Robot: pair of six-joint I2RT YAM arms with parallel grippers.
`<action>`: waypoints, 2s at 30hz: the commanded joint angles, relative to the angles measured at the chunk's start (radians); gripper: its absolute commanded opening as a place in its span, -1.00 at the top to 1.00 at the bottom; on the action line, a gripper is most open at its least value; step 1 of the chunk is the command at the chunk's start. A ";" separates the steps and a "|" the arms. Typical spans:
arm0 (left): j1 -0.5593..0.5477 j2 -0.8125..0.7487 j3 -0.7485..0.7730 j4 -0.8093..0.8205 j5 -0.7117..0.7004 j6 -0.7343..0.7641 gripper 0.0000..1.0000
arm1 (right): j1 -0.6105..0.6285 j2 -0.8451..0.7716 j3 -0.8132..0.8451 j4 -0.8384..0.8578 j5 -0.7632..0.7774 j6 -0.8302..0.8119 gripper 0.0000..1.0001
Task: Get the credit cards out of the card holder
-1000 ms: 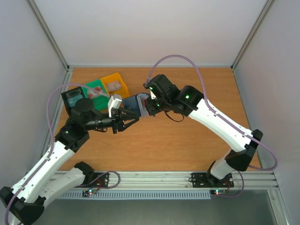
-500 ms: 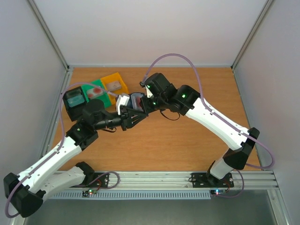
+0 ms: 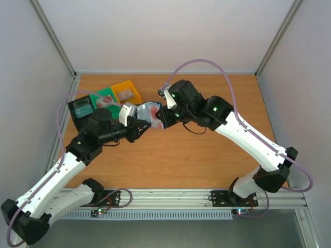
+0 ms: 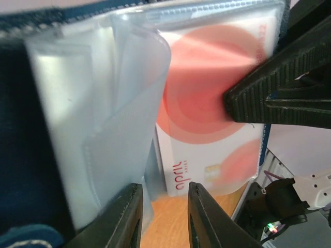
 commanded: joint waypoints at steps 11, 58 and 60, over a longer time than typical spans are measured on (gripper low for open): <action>0.030 -0.032 0.060 -0.017 0.088 0.082 0.41 | -0.023 -0.105 -0.071 0.038 -0.131 -0.185 0.98; -0.020 0.021 0.023 0.116 -0.033 -0.045 0.39 | -0.075 -0.137 -0.090 0.059 -0.238 -0.120 0.97; -0.020 0.013 0.008 0.180 0.056 -0.023 0.38 | -0.075 -0.143 -0.096 0.065 -0.282 -0.145 0.98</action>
